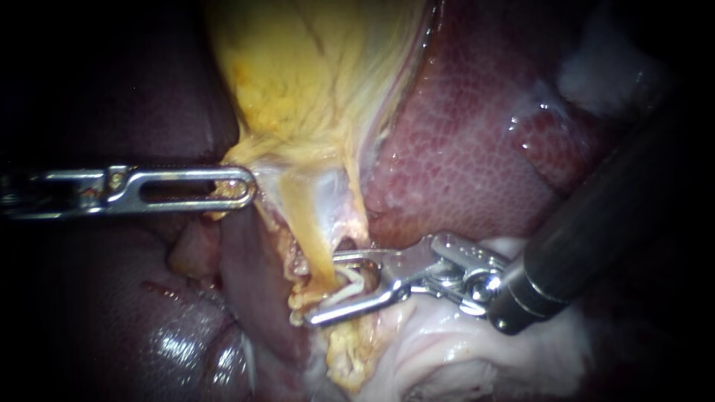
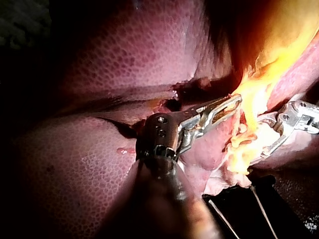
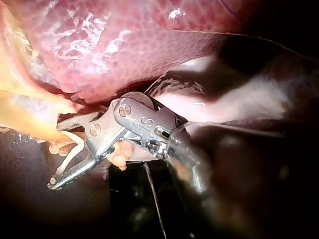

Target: Clipping third clip left tube

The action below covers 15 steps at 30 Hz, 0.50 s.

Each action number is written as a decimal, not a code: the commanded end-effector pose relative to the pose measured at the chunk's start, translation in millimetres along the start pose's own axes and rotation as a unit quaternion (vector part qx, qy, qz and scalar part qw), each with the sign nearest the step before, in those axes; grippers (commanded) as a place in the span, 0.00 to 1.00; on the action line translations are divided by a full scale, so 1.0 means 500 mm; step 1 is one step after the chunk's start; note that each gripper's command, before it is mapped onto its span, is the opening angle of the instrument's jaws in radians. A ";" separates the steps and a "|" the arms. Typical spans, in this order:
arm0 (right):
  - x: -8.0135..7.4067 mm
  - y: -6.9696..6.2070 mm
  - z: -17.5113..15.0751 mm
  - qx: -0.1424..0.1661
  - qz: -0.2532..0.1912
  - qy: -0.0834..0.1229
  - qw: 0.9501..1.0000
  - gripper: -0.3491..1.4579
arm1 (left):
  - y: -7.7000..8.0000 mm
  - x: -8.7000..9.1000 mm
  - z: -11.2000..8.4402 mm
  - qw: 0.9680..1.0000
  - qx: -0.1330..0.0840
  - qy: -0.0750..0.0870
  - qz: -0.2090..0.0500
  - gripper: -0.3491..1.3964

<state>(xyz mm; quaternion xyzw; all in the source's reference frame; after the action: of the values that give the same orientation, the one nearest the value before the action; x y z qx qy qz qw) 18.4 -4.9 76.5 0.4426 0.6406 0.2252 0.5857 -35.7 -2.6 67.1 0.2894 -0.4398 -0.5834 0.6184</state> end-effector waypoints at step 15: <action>0.0034 0.0038 0.0028 0.015 0.027 0.026 0.999 0.50 | 0.0004 0.0004 0.0008 1.000 0.000 -0.001 0.000 0.00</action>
<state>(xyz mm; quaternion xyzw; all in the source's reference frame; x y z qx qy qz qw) 20.4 -2.7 76.7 0.4619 0.6467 0.2452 0.5552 -35.9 -2.7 67.5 0.2892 -0.4404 -0.5831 0.6184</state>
